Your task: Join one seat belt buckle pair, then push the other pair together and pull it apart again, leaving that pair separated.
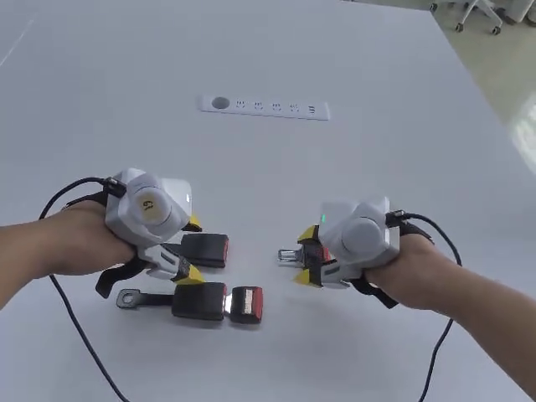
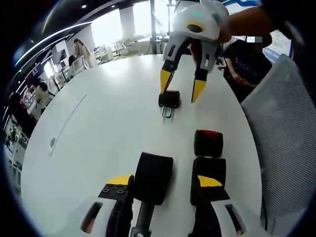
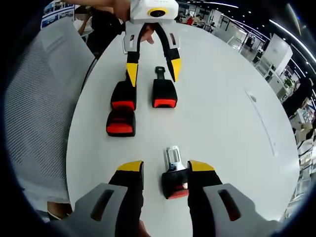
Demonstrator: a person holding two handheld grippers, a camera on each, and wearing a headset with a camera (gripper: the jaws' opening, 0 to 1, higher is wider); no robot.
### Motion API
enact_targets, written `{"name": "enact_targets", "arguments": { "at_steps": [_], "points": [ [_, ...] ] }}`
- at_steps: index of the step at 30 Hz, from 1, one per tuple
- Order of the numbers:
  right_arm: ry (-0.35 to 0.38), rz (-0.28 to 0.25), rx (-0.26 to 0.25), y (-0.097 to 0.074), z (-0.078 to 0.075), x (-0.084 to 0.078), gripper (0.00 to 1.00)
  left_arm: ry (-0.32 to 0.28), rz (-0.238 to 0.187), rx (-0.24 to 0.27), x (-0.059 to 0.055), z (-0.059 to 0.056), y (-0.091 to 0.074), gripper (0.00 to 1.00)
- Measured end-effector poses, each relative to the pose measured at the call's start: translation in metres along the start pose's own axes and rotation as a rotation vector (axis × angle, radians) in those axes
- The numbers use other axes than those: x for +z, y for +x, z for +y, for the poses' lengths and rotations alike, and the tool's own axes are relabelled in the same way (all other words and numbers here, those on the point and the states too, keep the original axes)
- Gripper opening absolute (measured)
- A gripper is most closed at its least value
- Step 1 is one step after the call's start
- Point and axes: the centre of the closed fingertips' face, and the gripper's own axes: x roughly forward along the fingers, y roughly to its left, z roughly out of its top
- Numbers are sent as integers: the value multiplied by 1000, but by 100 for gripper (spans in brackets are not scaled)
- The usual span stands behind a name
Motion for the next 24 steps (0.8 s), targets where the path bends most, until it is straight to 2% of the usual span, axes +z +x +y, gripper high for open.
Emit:
{"name": "enact_targets", "arguments": {
  "at_steps": [6, 11, 13, 17, 22, 24],
  "points": [
    [25, -8, -10, -5, -15, -7, 33, -12, -3, -4, -4, 10, 4, 51],
    [-18, 34, -6, -5, -25, -20, 34, -2, 1, -5, -4, 18, 6, 50],
    [-30, 49, 7, -4, -24, -24, 34, 12, 0, -14, -4, 17, 7, 49],
    [-35, 70, 29, 1, -22, -34, 34, 48, 25, -42, -8, 11, 13, 49],
    [-31, 72, 42, 4, -20, -39, 33, 60, 40, -34, -15, 16, 17, 49],
    [-35, 82, 53, 7, -19, -43, 33, 55, 40, -42, -17, 15, 17, 45]
  ]
}}
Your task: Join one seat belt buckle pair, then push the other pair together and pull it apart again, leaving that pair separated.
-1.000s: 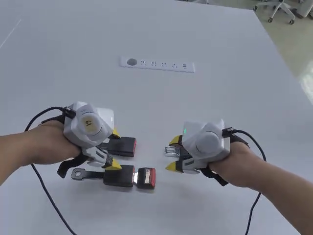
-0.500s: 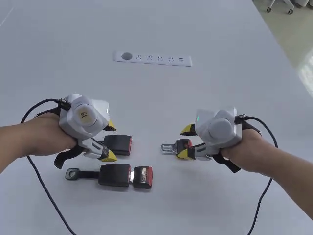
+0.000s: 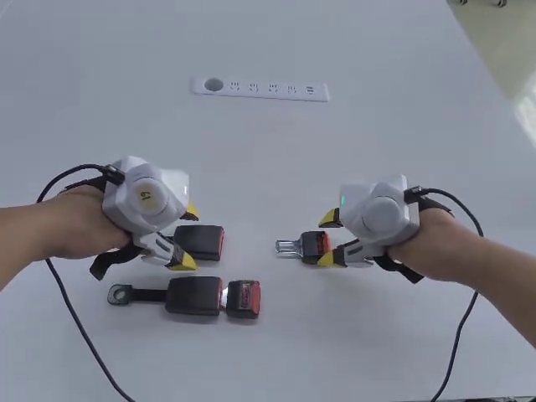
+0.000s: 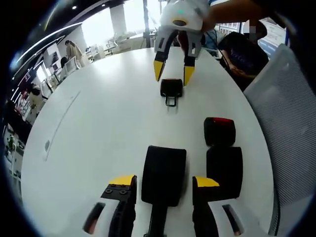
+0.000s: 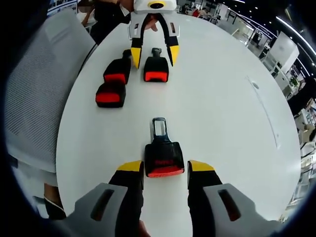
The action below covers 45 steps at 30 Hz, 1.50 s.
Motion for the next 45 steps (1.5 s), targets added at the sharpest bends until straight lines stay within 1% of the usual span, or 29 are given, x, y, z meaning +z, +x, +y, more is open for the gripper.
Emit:
{"name": "enact_targets", "arguments": {
  "at_steps": [1, 2, 5, 7, 10, 13, 15, 18, 19, 21, 24, 27, 29, 30, 38, 40, 45],
  "points": [
    [-2, 1, 2, 1, 0, -1, 33, 1, 1, -4, -1, -1, 0, 43],
    [1, 3, 13, 3, 1, -2, 33, 3, 3, -12, -2, -2, 1, 43],
    [-6, 9, 22, 8, 0, -5, 32, 3, 8, -19, -5, -2, 2, 43],
    [-1, 7, 28, 9, 0, -4, 32, -13, 16, -12, -7, -1, 3, 45],
    [-1, 1, 30, 9, -2, -3, 32, 12, 21, -11, -9, -3, 4, 43],
    [-8, 1, 37, 9, -2, -2, 32, 14, 25, -3, -8, -1, 5, 40],
    [-19, 5, 37, 10, -2, -3, 32, 43, 32, -9, -7, -1, 5, 39],
    [-31, 13, 34, 11, -2, -3, 32, 46, 30, -14, -6, -1, 6, 37],
    [-33, 13, 33, 11, -2, -2, 32, 56, 32, -19, -6, -1, 6, 37],
    [-31, 13, 33, 11, -2, -1, 32, 33, 37, -19, -7, -1, 7, 36],
    [-32, 12, 34, 11, -2, -1, 32, 35, 38, -20, -8, -2, 8, 36],
    [-33, 10, 35, 12, -2, -1, 32, 19, 48, -21, -9, 0, 9, 35],
    [-37, 16, 33, 13, -2, -1, 32, 23, 50, -22, -9, 0, 9, 34],
    [-39, 19, 33, 13, -2, 0, 32, 7, 54, -19, -9, 0, 9, 34],
    [-36, 15, 31, 14, -3, 2, 31, -25, 45, -7, -8, 0, 9, 34],
    [-34, 14, 30, 14, -3, 2, 31, -41, 42, -2, -9, 1, 9, 34],
    [-26, 10, 27, 15, -3, 4, 31, -47, 45, 1, -8, 0, 9, 34]
  ]
}}
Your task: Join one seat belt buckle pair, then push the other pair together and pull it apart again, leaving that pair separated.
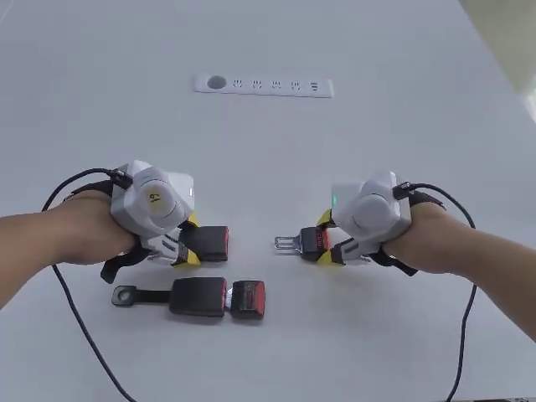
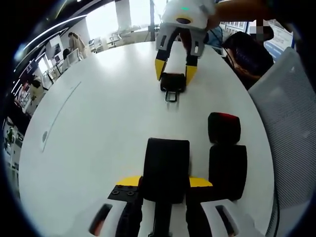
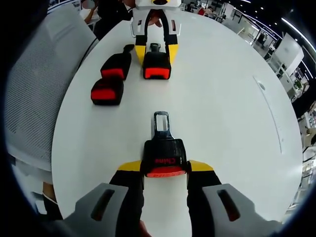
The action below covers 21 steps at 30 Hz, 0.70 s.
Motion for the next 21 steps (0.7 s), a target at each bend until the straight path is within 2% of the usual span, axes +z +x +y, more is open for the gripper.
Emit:
{"name": "enact_targets", "arguments": {
  "at_steps": [21],
  "points": [
    [-1, -63, 0, 23, 9, 51, 31, -4, 6, -7, 0, 0, 0, 34]
  ]
}}
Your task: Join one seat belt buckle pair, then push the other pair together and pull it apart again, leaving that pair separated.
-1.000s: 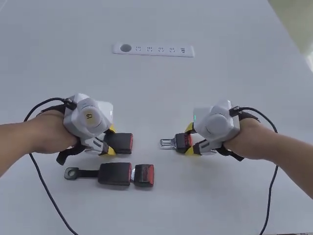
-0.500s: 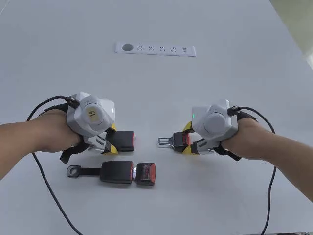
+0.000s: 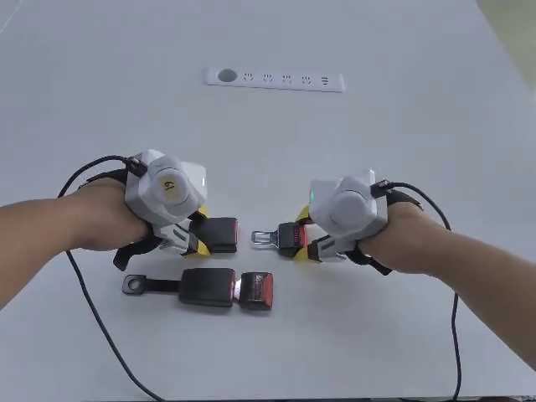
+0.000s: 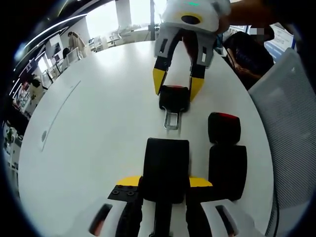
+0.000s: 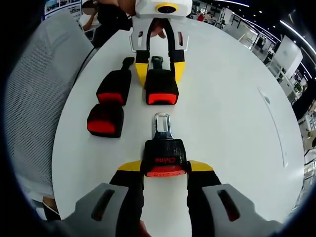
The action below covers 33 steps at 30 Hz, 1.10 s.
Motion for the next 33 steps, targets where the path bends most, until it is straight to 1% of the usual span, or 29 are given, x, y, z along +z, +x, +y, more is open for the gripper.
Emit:
{"name": "enact_targets", "arguments": {
  "at_steps": [7, 12, 19, 20, 23, 25, 27, 28, 32, 33],
  "points": [
    [-8, -11, -7, 7, -1, 12, 31, 5, 3, -7, 0, -1, -1, 34],
    [-9, -20, -16, 10, -2, 17, 31, 10, 5, -10, 1, -2, -1, 34],
    [-16, -17, -16, 10, -3, 18, 31, 12, 4, -12, 1, -1, -1, 34],
    [-15, -31, -12, 10, -1, 22, 31, 12, 4, -12, 1, -1, -1, 34],
    [-25, -29, -12, 12, 0, 24, 31, 11, 5, -11, 1, -2, -1, 34],
    [-5, -47, -4, 13, 0, 28, 31, 14, 4, -11, 1, -2, -1, 34],
    [-20, -44, -7, 15, 0, 29, 31, 14, 0, -11, 1, -1, -1, 33],
    [-11, -51, -2, 16, -1, 30, 31, 16, -3, -11, 1, -1, -1, 33],
    [-15, -47, -4, 16, -1, 29, 30, 22, -6, -14, 0, -1, -1, 33],
    [-15, -48, -4, 16, -1, 29, 30, 33, -6, -19, 1, -1, -1, 33]
  ]
}}
